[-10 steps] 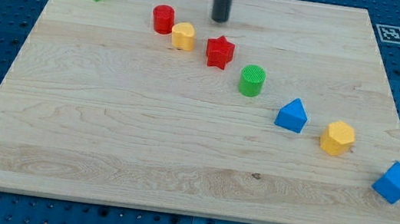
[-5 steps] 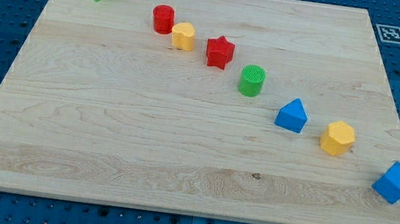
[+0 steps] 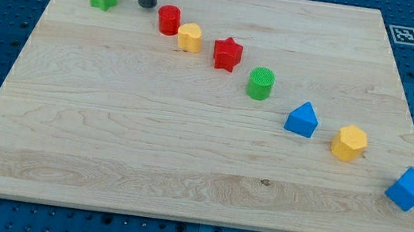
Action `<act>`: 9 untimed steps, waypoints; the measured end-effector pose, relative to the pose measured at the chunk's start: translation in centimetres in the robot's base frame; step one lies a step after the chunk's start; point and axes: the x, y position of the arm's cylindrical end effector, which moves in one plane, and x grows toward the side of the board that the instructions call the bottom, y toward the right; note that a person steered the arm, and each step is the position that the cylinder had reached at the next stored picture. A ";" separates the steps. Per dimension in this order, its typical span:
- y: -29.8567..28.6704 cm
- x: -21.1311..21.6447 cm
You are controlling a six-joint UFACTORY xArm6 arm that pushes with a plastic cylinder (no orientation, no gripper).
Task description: Place the green star diagonally to heart
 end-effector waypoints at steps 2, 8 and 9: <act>-7.3 -5.0; -5.7 -1.9; -11.8 -2.7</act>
